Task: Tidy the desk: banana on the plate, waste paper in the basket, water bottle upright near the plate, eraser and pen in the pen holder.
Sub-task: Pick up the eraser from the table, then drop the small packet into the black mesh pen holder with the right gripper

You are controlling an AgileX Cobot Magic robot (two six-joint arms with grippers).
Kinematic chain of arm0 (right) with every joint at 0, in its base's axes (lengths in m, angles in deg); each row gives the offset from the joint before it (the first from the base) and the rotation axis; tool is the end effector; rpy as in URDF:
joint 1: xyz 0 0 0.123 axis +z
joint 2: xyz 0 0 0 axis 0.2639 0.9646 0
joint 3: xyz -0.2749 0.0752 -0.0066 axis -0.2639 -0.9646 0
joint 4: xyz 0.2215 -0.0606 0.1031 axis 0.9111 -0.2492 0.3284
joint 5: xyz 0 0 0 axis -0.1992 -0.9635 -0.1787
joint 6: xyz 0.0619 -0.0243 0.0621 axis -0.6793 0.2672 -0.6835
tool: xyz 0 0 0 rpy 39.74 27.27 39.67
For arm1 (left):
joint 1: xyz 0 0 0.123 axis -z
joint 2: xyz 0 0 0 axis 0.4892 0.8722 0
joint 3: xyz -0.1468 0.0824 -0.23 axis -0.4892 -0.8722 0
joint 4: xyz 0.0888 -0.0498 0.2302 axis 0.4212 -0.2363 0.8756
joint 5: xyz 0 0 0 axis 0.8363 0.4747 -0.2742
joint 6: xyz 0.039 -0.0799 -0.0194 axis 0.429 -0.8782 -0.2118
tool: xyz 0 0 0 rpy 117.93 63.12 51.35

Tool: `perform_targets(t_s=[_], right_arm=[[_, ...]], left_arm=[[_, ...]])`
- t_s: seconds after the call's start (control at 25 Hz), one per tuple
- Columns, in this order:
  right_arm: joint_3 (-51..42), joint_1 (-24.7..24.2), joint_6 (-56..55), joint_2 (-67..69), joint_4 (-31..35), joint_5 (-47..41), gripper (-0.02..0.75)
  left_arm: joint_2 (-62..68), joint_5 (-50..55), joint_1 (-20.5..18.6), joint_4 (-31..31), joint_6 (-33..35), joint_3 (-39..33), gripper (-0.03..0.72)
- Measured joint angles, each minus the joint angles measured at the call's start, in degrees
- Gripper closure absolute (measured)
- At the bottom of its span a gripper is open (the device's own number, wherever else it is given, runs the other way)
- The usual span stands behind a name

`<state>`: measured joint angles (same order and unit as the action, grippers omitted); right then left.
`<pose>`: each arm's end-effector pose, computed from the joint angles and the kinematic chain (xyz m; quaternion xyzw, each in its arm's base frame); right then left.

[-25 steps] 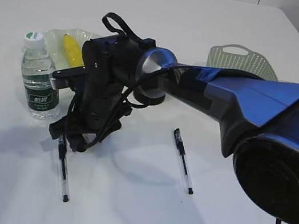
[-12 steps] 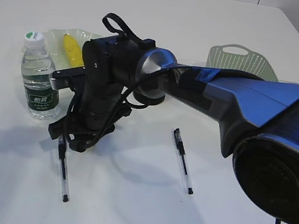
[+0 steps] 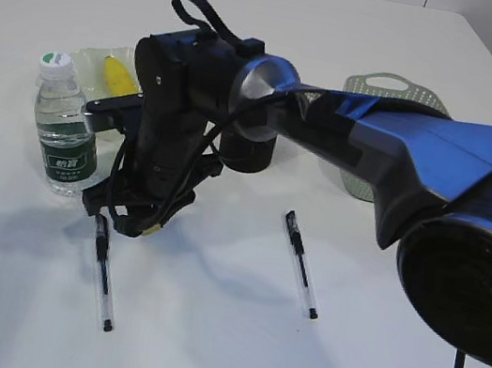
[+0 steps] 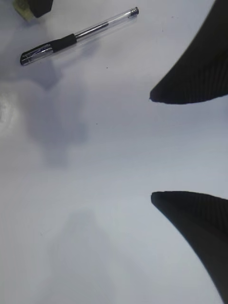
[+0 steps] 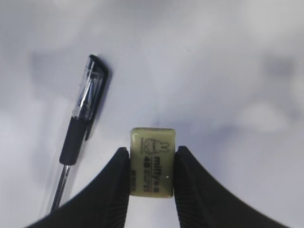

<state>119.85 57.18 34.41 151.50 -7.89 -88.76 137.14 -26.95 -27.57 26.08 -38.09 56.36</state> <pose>0.3826 0.3488 0.1436 -0.3261 0.9379 0.0667 0.0975 0.2398 -0.0177 0.2571 -0.0014 0.9842 -0.0639 0.1648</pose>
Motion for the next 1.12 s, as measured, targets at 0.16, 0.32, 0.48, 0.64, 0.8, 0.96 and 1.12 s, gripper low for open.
perform_targets(t_s=[0.16,0.32,0.48,0.64,0.8,0.96,1.12], right_arm=[[0.14,-0.70,0.00,-2.56,-1.59,-3.74,0.511],[0.14,-2.84,0.00,-4.56,-3.37,-5.64,0.512],[0.14,-6.21,0.00,-7.64,-4.32,-5.83,0.512],[0.14,-9.70,0.00,-11.51,-4.32,-6.06,0.512],[0.14,-13.49,0.00,-13.63,-3.94,-6.25,0.512],[0.14,-15.88,0.11,-14.02,-3.39,-4.70,0.512],[0.14,-15.99,0.46,-14.02,-3.64,0.22,0.512]], left_arm=[[0.00,0.00,0.00,-0.13,0.00,0.00,0.280],[0.00,-0.06,0.00,-0.13,0.00,0.00,0.280],[0.00,-0.72,0.00,-0.58,0.00,0.00,0.289],[0.00,-1.01,0.00,-0.78,0.00,0.00,0.293],[0.00,-1.06,0.00,-0.78,0.00,0.00,0.293],[0.00,-1.06,0.00,-0.78,0.00,0.00,0.293],[0.00,-1.06,0.00,-0.81,0.00,0.00,0.293]])
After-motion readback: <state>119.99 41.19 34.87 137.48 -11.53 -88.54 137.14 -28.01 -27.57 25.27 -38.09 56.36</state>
